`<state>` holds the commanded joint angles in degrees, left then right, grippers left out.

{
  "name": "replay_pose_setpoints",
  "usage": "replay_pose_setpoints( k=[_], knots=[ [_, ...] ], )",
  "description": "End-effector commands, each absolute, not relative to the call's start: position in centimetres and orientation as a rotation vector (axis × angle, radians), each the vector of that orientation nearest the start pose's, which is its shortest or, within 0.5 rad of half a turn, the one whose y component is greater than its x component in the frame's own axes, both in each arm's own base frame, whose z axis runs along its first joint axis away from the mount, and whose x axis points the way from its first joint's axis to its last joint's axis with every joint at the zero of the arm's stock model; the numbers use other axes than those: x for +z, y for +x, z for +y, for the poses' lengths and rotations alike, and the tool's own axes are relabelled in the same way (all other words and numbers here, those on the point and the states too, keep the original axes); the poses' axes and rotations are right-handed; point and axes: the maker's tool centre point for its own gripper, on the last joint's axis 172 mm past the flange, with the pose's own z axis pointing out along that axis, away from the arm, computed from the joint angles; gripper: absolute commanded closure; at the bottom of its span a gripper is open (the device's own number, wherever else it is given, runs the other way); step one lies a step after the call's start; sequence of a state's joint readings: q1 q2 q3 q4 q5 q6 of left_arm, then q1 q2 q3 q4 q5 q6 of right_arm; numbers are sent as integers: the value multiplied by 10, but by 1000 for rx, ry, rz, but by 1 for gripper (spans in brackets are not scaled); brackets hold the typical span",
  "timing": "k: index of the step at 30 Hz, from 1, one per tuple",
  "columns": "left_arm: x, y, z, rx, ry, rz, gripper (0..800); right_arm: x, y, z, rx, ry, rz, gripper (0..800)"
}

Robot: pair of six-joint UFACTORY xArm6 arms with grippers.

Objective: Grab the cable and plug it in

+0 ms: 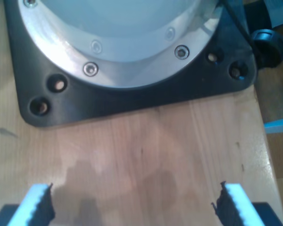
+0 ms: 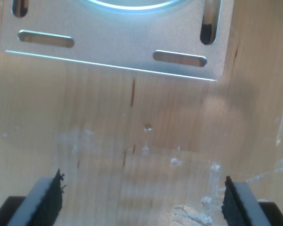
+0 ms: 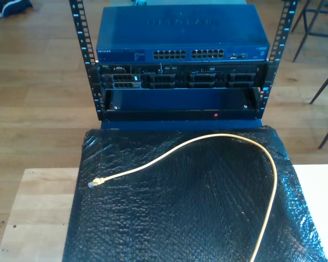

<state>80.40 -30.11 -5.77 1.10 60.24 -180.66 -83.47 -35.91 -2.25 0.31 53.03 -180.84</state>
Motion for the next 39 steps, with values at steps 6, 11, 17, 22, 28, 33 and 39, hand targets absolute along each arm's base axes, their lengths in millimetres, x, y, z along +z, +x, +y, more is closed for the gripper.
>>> replay_pose_setpoints(
  k=[6,11,17,22,28,33,39],
  knots=[
    [31,17,124,-458,-2222,2634,0,27,19,-152,299,2195,2488,0],
    [31,17,124,-458,-2222,2634,0,27,19,-151,300,2198,2485,0],
    [31,17,124,-458,-2222,2634,0,27,19,-151,300,2198,2485,1],
    [31,17,124,-458,-2222,2634,0,27,19,-151,302,2198,2486,1],
    [31,17,124,-457,-2219,2637,0,27,19,-152,299,2200,2483,1],
    [33,17,125,-455,-2221,2638,0,33,19,-156,293,2206,2475,2],
    [36,16,125,-459,-2224,2645,0,50,20,-161,310,2244,2460,2]
  ],
)
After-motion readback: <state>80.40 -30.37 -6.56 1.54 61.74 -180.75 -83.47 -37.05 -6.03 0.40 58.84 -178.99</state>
